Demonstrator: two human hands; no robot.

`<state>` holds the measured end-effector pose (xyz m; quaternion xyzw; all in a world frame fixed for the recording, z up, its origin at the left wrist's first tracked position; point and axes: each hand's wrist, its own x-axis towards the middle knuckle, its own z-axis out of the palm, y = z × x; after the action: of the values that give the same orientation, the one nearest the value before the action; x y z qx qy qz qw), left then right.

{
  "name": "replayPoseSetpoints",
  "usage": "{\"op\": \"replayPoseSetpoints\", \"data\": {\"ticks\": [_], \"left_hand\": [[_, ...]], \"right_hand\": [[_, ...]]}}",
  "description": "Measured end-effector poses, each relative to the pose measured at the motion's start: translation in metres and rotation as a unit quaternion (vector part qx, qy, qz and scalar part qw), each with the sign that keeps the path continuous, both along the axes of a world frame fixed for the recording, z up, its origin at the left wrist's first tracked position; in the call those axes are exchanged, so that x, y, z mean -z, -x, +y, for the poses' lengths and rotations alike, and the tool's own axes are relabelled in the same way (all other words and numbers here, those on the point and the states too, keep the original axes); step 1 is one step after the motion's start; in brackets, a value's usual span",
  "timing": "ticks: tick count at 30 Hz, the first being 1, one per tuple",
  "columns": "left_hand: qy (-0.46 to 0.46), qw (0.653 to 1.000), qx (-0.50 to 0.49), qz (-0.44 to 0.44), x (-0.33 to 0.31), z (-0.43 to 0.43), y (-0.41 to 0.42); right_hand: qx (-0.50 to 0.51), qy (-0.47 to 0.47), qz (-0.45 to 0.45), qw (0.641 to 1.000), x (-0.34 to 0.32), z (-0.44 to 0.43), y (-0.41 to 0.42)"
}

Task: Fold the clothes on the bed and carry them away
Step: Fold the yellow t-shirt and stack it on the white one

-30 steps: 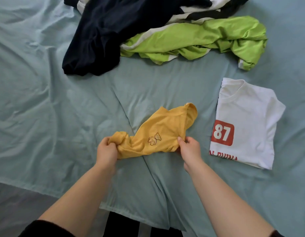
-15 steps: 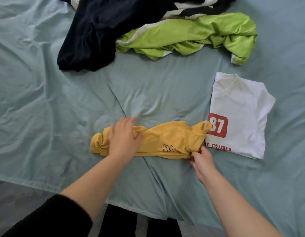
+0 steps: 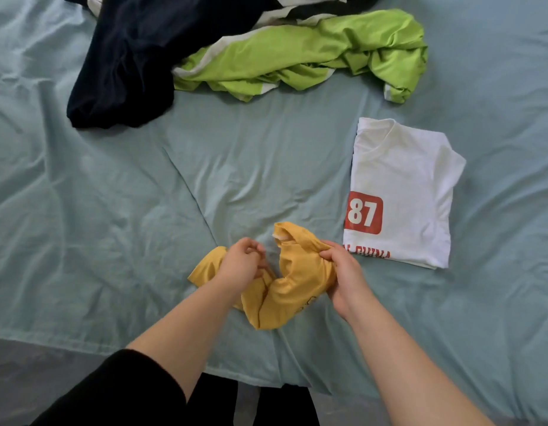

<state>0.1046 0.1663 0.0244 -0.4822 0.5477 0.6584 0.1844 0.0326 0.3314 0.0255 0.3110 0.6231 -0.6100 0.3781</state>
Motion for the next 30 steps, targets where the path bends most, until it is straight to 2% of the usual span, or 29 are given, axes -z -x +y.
{"op": "replayPoseSetpoints", "data": {"ticks": [2, 4, 6, 8, 10, 14, 16, 19, 22, 25, 28, 30], "left_hand": [[-0.126, 0.991, -0.029, 0.027, -0.010, 0.000, 0.009], [-0.223, 0.975, 0.001, -0.001, -0.016, 0.008, 0.015], [-0.279, 0.960, 0.018, -0.031, -0.022, 0.019, 0.021], [-0.271, 0.962, -0.011, -0.017, -0.019, 0.031, 0.022], [-0.228, 0.970, -0.084, 0.013, -0.010, 0.035, 0.018], [-0.166, 0.961, -0.222, 0.020, 0.003, 0.014, 0.008], [-0.091, 0.971, -0.221, 0.009, 0.005, -0.007, 0.001], [0.008, 0.990, -0.135, 0.035, 0.004, -0.041, -0.010], [0.091, 0.994, -0.010, 0.053, -0.006, -0.074, -0.013], [0.157, 0.983, 0.087, 0.026, -0.013, -0.112, -0.014], [0.180, 0.966, 0.183, -0.005, -0.014, -0.146, -0.016], [0.209, 0.932, 0.292, -0.042, -0.014, -0.159, -0.013]], "right_hand": [[0.001, 0.087, -0.055, 0.995, -0.006, 0.001, 0.001], [-0.019, 0.156, -0.106, 0.982, -0.013, -0.003, -0.001], [-0.035, 0.148, -0.090, 0.984, -0.013, -0.008, -0.004], [-0.073, 0.056, -0.003, 0.996, -0.011, -0.013, -0.007], [-0.104, -0.038, 0.089, 0.990, -0.010, -0.016, -0.006], [-0.081, -0.078, 0.172, 0.979, -0.004, -0.009, 0.000], [-0.075, -0.089, 0.202, 0.972, -0.003, -0.002, 0.007], [-0.137, -0.093, 0.243, 0.956, -0.002, 0.006, 0.019], [-0.259, -0.136, 0.300, 0.908, -0.004, 0.007, 0.035], [-0.298, -0.198, 0.338, 0.870, -0.004, 0.013, 0.060], [-0.357, -0.256, 0.342, 0.831, 0.001, 0.021, 0.085], [-0.408, -0.266, 0.332, 0.808, 0.004, 0.017, 0.096]]}}
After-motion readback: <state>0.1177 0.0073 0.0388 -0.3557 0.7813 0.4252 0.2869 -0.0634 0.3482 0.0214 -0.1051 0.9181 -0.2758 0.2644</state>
